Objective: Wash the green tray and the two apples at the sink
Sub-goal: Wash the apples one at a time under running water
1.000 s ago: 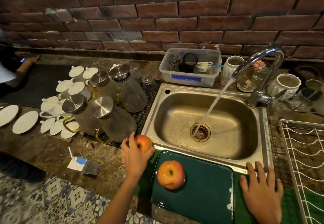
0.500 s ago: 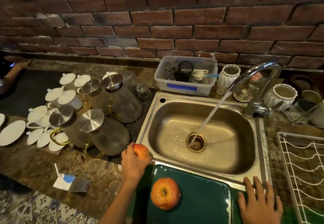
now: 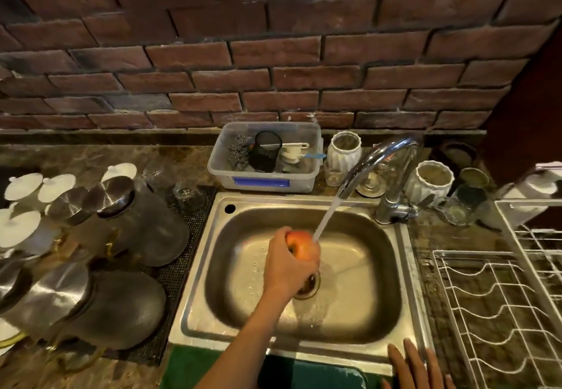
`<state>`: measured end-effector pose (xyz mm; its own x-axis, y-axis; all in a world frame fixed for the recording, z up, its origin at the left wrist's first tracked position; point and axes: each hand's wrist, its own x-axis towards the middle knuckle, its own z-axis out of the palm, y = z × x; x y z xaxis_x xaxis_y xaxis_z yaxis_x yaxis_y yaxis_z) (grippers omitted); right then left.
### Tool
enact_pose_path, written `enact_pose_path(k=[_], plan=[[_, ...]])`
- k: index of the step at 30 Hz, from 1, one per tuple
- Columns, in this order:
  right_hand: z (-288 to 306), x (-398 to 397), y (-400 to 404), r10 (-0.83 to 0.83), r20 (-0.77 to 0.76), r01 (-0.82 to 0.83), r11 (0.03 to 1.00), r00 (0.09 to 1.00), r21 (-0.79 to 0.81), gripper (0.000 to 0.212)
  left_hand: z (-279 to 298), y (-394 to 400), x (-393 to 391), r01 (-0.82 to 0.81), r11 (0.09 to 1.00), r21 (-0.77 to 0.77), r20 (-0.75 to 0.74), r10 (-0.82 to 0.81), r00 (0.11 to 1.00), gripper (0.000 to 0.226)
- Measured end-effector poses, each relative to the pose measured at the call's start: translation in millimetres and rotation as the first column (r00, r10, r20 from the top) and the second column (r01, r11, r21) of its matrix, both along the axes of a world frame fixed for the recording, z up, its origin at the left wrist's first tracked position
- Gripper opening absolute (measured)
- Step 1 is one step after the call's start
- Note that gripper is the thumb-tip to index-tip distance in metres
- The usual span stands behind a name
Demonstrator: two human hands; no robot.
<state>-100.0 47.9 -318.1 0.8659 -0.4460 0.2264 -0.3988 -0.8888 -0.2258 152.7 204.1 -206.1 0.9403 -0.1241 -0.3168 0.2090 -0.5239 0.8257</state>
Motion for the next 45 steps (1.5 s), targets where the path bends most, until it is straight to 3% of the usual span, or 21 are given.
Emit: enact_pose_path(k=[5, 7, 9, 10, 12, 14, 16, 18, 20, 24, 27, 29, 31, 34, 36, 38, 41, 44, 45], plan=[[44, 48, 9, -0.234, 0.033, 0.191, 0.859, 0.972, 0.475, 0.047, 2, -16, 5, 0.016, 0.978, -0.206, -0.068, -0.030, 0.997, 0.081], [70, 82, 10, -0.317, 0.040, 0.200, 0.685, 0.948, 0.701, 0.026, 4, -14, 4, 0.020, 0.968, -0.251, -0.094, -0.045, 0.995, 0.081], [90, 118, 16, -0.338, -0.037, 0.164, 0.356, 0.940, 0.920, 0.037, 8, -11, 3, 0.018, 0.956, -0.293, -0.135, -0.060, 0.989, 0.083], [98, 135, 18, -0.307, -0.049, 0.127, 0.238, 0.950, 0.963, 0.038, 10, -10, 4, 0.008, 0.949, -0.317, -0.163, -0.063, 0.985, 0.083], [112, 170, 19, -0.223, -0.021, 0.054, 0.144, 0.975, 0.988, 0.038, 10, -6, 5, -0.044, 0.923, -0.384, -0.241, -0.054, 0.969, 0.075], [116, 199, 21, -0.155, -0.019, 0.019, -0.004, 0.988, 1.000, 0.036, 5, -5, 4, -0.117, 0.845, -0.521, -0.332, -0.074, 0.940, 0.060], [116, 221, 29, -0.153, -0.068, 0.049, -0.121, 0.986, 0.991, 0.028, -1, -6, 2, -0.215, 0.759, -0.614, -0.427, -0.091, 0.900, 0.062], [112, 237, 35, -0.182, -0.128, 0.107, -0.117, 0.975, 0.987, 0.023, -2, -6, 3, -0.257, 0.750, -0.609, -0.470, -0.080, 0.879, 0.067], [109, 244, 39, -0.215, -0.174, 0.154, -0.108, 0.961, 0.982, 0.024, -3, -6, 7, -0.199, 0.822, -0.533, -0.448, -0.074, 0.891, 0.068], [106, 243, 45, -0.257, -0.318, 0.276, -0.187, 0.912, 0.943, 0.033, -1, -8, 9, 0.013, 0.972, -0.233, -0.299, -0.084, 0.950, 0.074], [103, 245, 43, -0.279, -0.385, 0.323, -0.243, 0.880, 0.914, 0.040, 4, -12, 6, 0.105, 0.994, 0.010, -0.174, -0.101, 0.979, 0.078], [104, 248, 37, -0.259, -0.411, 0.359, -0.224, 0.874, 0.906, 0.037, 4, -9, 7, 0.142, 0.983, 0.113, -0.144, -0.125, 0.982, 0.072], [107, 250, 36, -0.228, -0.442, 0.387, -0.247, 0.868, 0.888, 0.038, 2, -9, 8, 0.120, 0.993, -0.020, -0.150, -0.122, 0.981, 0.057], [116, 245, 40, -0.185, -0.517, 0.417, -0.398, 0.836, 0.817, 0.038, 0, -15, 8, 0.071, 0.980, -0.186, -0.041, -0.080, 0.996, 0.036], [119, 242, 41, -0.157, -0.532, 0.419, -0.452, 0.832, 0.788, 0.037, 0, -17, 5, 0.112, 0.969, -0.220, 0.030, -0.108, 0.994, 0.039], [122, 238, 38, -0.149, -0.536, 0.426, -0.447, 0.831, 0.786, 0.037, -4, -15, 0, 0.150, 0.956, -0.253, 0.063, -0.138, 0.988, 0.043], [120, 232, 37, -0.120, -0.419, 0.350, -0.375, 0.900, 0.859, 0.036, -1, -15, -1, -0.016, 0.932, -0.362, -0.042, 0.001, 0.999, 0.027], [118, 223, 39, 0.055, -0.100, 0.104, -0.059, 0.993, 0.993, 0.033, 7, -18, 4, -0.211, 0.855, -0.474, -0.268, 0.088, 0.959, 0.015], [117, 221, 39, 0.102, -0.022, 0.022, -0.006, 0.995, 1.000, 0.036, 10, -17, 7, -0.244, 0.844, -0.477, -0.336, 0.081, 0.938, 0.017]])
